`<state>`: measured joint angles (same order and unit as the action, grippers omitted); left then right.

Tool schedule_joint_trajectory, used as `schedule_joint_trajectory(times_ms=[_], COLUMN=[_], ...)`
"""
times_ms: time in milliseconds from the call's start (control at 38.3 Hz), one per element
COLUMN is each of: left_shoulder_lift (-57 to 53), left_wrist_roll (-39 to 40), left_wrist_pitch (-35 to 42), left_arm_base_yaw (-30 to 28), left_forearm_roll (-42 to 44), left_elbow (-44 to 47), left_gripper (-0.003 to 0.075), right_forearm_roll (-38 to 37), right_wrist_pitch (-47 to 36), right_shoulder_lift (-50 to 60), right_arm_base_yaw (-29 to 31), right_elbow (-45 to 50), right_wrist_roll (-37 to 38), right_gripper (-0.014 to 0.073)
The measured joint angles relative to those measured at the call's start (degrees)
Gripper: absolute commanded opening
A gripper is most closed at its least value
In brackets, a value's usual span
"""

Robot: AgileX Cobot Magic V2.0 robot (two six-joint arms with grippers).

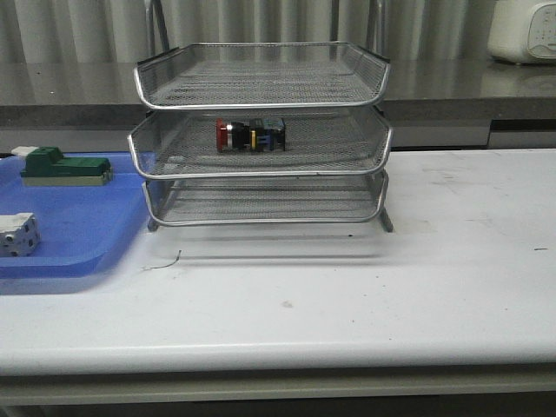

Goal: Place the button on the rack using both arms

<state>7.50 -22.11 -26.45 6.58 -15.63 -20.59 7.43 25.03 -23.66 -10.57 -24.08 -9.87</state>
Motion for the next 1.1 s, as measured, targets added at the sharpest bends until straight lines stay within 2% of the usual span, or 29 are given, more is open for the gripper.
schedule_joint_trajectory(times_ms=[235,1096], left_shoulder_lift=[0.0,0.0], left_wrist_roll=[0.0,0.0], left_wrist_pitch=[0.0,0.0], left_arm_base_yaw=[0.0,0.0], left_forearm_roll=[0.0,0.0], left_elbow=[0.0,0.0], left_gripper=[-0.0019,-0.0019], right_forearm_roll=[0.2,0.4], right_wrist_pitch=[-1.5,-1.6], right_shoulder_lift=[7.0,7.1], right_arm_base_yaw=[0.0,0.0], right_elbow=[3.5,3.5], right_wrist_roll=[0.0,0.0], right_gripper=[-0.0060,-0.0060])
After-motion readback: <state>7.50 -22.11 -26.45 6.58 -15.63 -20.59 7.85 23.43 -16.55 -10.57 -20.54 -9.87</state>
